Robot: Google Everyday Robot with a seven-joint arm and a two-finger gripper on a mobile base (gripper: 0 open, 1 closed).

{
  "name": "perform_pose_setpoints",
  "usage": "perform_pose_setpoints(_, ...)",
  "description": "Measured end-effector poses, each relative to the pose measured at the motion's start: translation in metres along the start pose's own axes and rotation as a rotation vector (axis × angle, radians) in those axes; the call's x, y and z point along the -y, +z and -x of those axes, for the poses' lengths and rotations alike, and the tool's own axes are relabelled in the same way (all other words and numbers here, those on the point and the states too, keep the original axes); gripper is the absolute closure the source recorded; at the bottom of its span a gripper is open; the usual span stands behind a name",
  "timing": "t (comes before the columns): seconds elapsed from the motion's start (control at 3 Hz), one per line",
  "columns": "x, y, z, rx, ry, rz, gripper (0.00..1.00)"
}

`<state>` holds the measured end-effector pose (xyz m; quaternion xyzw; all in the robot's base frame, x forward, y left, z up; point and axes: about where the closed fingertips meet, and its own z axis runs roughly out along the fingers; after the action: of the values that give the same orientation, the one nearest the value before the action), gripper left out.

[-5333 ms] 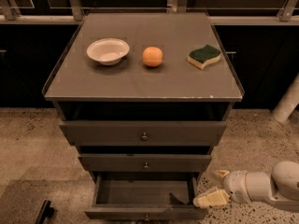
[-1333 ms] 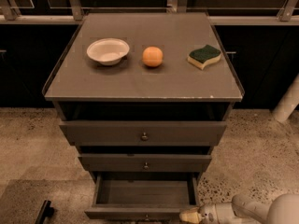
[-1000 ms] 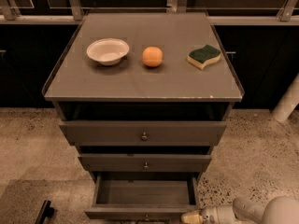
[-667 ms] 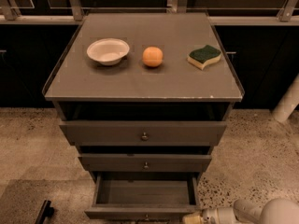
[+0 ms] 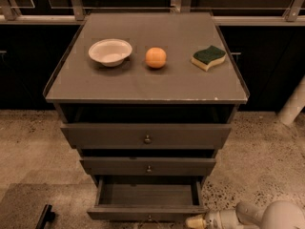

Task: Close bottom drawer

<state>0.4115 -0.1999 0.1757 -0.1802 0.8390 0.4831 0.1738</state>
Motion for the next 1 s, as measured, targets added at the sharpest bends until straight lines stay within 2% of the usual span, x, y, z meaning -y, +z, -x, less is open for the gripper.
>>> perform_pose_setpoints(0.67,0.011,0.012,0.031,-0.017,-0.08,-0.01,1.0)
perform_pose_setpoints(1.0,0.011,0.012,0.03,-0.017,-0.081,-0.01,1.0)
